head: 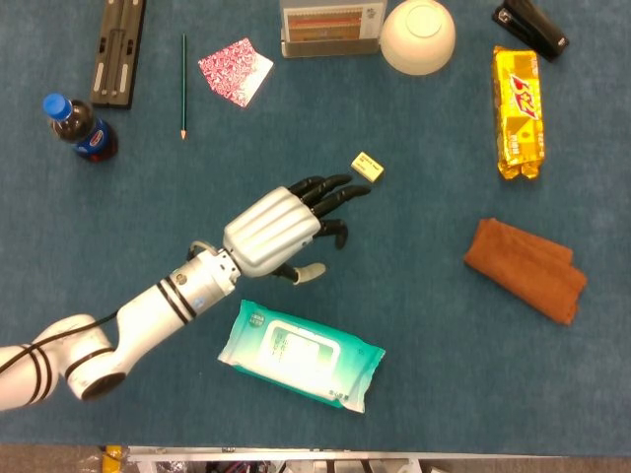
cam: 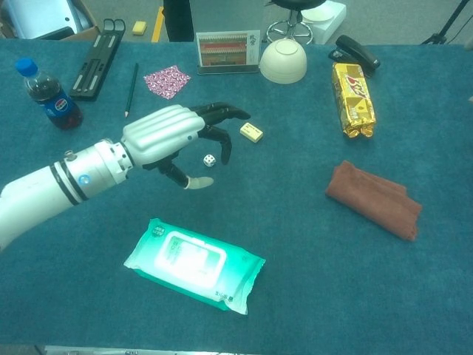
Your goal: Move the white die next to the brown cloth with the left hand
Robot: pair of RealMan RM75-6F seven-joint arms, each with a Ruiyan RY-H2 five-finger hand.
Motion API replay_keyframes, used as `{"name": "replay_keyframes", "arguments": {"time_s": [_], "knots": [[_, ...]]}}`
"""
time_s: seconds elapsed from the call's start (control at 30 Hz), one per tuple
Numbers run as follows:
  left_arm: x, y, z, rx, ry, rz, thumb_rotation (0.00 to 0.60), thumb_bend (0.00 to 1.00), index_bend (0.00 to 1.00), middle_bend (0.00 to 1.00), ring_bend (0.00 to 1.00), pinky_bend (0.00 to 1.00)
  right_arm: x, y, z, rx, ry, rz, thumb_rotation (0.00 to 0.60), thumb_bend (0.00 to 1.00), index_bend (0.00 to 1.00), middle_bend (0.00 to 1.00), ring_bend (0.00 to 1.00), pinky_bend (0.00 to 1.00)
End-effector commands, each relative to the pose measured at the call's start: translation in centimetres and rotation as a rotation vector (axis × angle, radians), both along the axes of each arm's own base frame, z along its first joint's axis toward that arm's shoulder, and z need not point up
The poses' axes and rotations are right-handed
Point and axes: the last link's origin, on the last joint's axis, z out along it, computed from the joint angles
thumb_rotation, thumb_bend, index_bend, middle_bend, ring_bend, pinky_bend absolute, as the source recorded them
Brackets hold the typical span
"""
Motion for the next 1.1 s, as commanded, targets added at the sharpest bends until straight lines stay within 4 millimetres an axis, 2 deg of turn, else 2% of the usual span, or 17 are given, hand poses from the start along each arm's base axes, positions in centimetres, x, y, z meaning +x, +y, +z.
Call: {"name": "replay_keyframes", "arguments": {"time_s": [0.03,0.17,0.67,1.1], "knots": [[0.4,0.7,-1.0,0.034,0.034,-0.049,0.6,0.26,0.41,0.07,0.0,0.16,0.0,0.0,0.0,0.001,0.001,-0.001,0.6,0.01,0.38,0.36,0.28,0.39],[0.3,1.4,-1.6,0.07,0.083,-0.077,0.6,0.26,0.38,0.07,0.0,0.16,-0.1,0.0,0.0,0.004,0.001,-0.005,0.6,0.01,0.38,0.36,0.28,0.39],[-0.7,3.8,-3.3,0.189,0.227,-0.133,0.6,0.26,0.38,0.06,0.0,0.16,-1.0,0.0,-0.4,0.018,0.001,-0.036,0.6,0.01,0.38,0.36,0.28,0.39],[-1.5,4.6,-3.3,0.185,0.308,-0.162,0.6,0.26,0.37,0.06,0.0,0.16,-1.4,0.2,-1.1,0.04,-0.009,-0.048,0.6,0.01,0.38,0.36,0.28,0.39]]}}
